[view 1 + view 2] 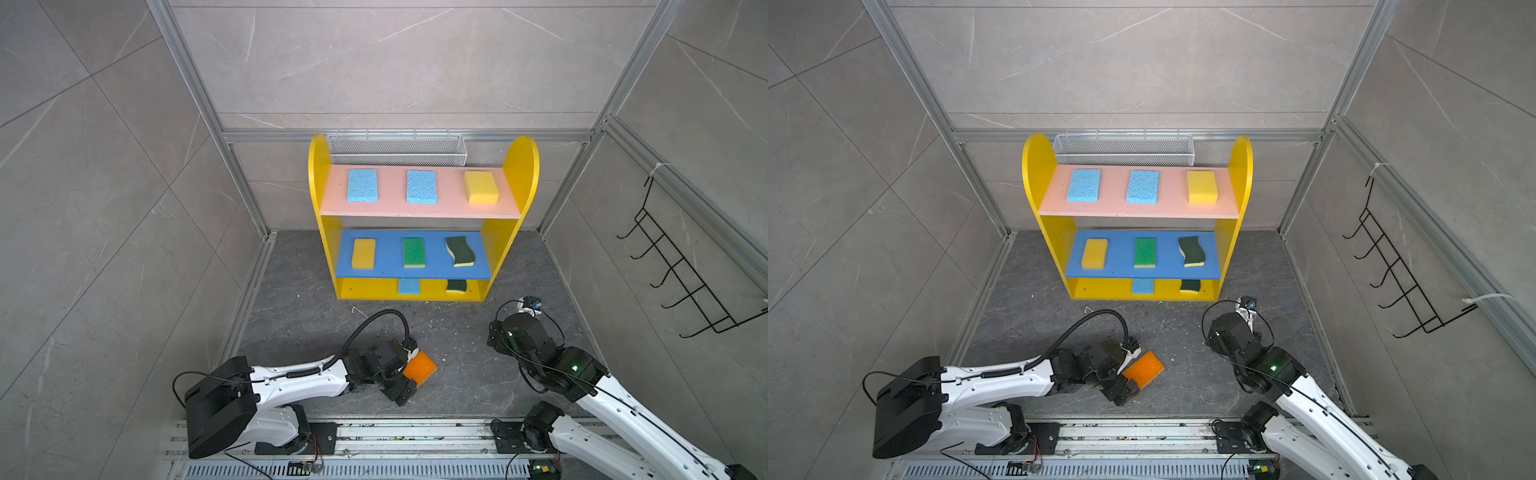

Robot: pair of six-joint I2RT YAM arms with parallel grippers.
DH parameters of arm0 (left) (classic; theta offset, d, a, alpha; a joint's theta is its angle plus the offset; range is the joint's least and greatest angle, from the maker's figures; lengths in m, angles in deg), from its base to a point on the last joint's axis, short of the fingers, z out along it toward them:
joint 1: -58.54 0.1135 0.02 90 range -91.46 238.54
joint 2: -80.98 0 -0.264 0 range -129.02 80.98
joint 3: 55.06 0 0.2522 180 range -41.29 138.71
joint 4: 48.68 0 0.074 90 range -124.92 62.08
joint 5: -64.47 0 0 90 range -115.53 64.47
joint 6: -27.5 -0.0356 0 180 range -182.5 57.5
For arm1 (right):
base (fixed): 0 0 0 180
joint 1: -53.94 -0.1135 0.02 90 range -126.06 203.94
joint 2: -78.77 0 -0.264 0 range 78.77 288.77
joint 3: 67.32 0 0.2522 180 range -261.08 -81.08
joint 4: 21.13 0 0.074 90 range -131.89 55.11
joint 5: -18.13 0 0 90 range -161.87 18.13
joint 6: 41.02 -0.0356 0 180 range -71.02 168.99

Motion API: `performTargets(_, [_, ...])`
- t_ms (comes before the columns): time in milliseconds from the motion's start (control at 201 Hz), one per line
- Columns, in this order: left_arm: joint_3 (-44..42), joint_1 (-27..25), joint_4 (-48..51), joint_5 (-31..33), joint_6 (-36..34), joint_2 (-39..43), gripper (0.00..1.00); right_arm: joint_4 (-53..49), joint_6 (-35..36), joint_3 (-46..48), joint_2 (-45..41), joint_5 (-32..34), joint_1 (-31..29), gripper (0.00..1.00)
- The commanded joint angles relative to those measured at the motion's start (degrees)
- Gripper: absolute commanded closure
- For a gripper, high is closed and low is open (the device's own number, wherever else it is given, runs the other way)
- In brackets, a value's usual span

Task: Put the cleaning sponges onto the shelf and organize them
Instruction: 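Lower the open left gripper over the orange sponge on the floor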

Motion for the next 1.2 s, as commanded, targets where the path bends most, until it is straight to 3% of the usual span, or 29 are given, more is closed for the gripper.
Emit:
performTargets(0, [2.2,-0.2,-1.7,-3.0,-2.8,-1.6,0.07,-2.0,0.4,0.0,-0.8,-0.4,0.4,0.18])
performTargets(433, [5.6,-1.4,2.5,4.3,-3.5,-7.4,0.06,-1.9,0.9,0.6,-1.3,-1.0,1.2,0.17])
performTargets(747, [6.7,-2.9,4.8,9.4,-3.0,-6.5,0.07,-0.8,1.0,1.2,-1.3,-2.0,1.5,0.17])
performTargets(1200, [8.3,-3.7,6.9,9.6,-3.8,-7.7,0.06,-0.2,1.3,2.1,-2.1,-2.5,1.7,0.16])
